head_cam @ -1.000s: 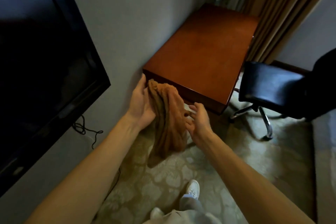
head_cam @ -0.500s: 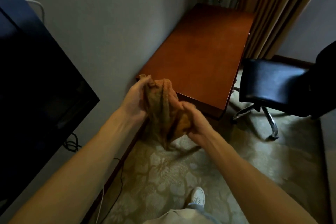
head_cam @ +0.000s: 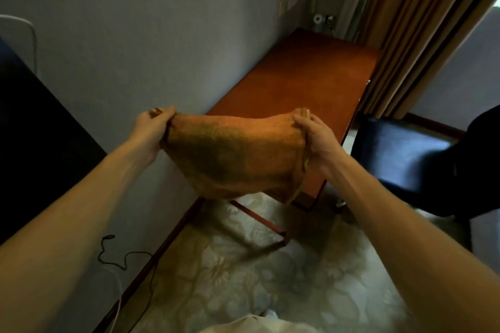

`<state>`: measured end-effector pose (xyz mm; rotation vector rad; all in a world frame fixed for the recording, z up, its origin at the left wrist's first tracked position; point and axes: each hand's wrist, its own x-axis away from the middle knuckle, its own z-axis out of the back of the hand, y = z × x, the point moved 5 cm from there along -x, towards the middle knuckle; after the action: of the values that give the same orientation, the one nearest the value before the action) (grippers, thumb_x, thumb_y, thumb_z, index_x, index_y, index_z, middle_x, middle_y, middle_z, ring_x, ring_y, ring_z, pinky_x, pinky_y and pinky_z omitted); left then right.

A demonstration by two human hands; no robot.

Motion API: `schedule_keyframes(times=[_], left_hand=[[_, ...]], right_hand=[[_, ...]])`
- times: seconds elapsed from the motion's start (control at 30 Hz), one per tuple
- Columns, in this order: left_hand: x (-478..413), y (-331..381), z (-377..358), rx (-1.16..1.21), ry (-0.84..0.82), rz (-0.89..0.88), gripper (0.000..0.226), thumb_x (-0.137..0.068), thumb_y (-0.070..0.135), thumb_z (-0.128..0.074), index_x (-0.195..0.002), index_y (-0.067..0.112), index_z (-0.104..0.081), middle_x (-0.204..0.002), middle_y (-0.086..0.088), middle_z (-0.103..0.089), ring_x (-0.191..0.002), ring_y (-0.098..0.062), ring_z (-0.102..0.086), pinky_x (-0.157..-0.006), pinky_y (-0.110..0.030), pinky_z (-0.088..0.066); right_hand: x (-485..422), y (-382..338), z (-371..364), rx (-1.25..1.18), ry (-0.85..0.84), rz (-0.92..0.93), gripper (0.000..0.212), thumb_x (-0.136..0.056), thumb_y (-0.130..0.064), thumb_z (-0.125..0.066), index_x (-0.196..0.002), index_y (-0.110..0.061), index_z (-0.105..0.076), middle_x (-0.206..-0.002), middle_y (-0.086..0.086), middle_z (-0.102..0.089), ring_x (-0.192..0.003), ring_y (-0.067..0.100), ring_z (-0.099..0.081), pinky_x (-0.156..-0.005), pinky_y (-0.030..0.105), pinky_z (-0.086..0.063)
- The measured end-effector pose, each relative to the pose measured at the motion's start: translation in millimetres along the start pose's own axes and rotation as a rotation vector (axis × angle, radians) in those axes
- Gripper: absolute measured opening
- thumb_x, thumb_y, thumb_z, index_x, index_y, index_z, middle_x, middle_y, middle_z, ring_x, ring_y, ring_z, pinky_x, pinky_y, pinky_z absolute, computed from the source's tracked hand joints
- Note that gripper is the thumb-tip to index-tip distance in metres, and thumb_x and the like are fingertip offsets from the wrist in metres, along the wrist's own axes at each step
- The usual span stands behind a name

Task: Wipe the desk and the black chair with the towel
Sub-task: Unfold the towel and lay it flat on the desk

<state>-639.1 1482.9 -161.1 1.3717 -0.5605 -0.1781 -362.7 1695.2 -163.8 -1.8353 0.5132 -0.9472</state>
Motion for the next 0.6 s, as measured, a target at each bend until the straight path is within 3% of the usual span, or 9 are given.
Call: schedule_keyframes(times=[0.1,0.2,0.3,0.4,0.6], left_hand=[[-14,8,-19,0.029,-0.042,0.011,0.014,-0.105,0.022,-0.061,-0.106,0.009,-0.067,-0.093,-0.005,-0.069,-0.083,-0.015,-0.067,-0.069,-0.027,-0.056],[-30,15,-32,0.13,-0.065,0.034,0.016,-0.104,0.023,-0.059,-0.116,0.014,-0.065,-0.101,-0.007,-0.068,-0.078,-0.012,-0.069,-0.063,-0.025,-0.058],[-44,32,-49,0.234,-0.099,0.04,0.011,-0.106,0.028,-0.054,-0.098,0.024,-0.06,-0.089,0.0,-0.066,-0.075,-0.01,-0.067,-0.064,-0.024,-0.056],[-65,58,-71,0.223,-0.096,-0.016,0.018,-0.103,0.029,-0.056,-0.086,0.025,-0.06,-0.081,0.007,-0.059,-0.075,-0.007,-0.059,-0.069,-0.025,-0.047],[-123,99,-116,0.188,-0.093,-0.095,0.015,-0.095,0.03,-0.07,-0.083,0.024,-0.063,-0.077,0.008,-0.061,-0.072,-0.005,-0.06,-0.068,-0.022,-0.049]], right_hand=[[-17,-36,22,0.183,0.097,0.116,0.004,-0.102,-0.03,-0.061,-0.104,-0.028,-0.063,-0.11,0.0,-0.062,-0.101,0.018,-0.063,-0.088,0.037,-0.055],[-35,-69,41,0.272,0.183,0.249,0.012,-0.105,-0.025,-0.056,-0.097,-0.026,-0.065,-0.096,-0.004,-0.062,-0.091,0.012,-0.061,-0.085,0.034,-0.053],[-54,-88,50,0.196,0.203,0.27,0.009,-0.101,-0.026,-0.062,-0.095,-0.027,-0.069,-0.093,-0.001,-0.063,-0.097,0.018,-0.062,-0.097,0.045,-0.053],[-72,-100,54,0.109,0.204,0.27,0.009,-0.098,-0.032,-0.067,-0.098,-0.024,-0.069,-0.092,-0.002,-0.062,-0.096,0.018,-0.062,-0.098,0.045,-0.052],[-121,-124,66,-0.008,0.304,0.275,0.014,-0.099,-0.031,-0.065,-0.087,-0.022,-0.066,-0.08,-0.003,-0.053,-0.081,0.015,-0.055,-0.078,0.035,-0.049]])
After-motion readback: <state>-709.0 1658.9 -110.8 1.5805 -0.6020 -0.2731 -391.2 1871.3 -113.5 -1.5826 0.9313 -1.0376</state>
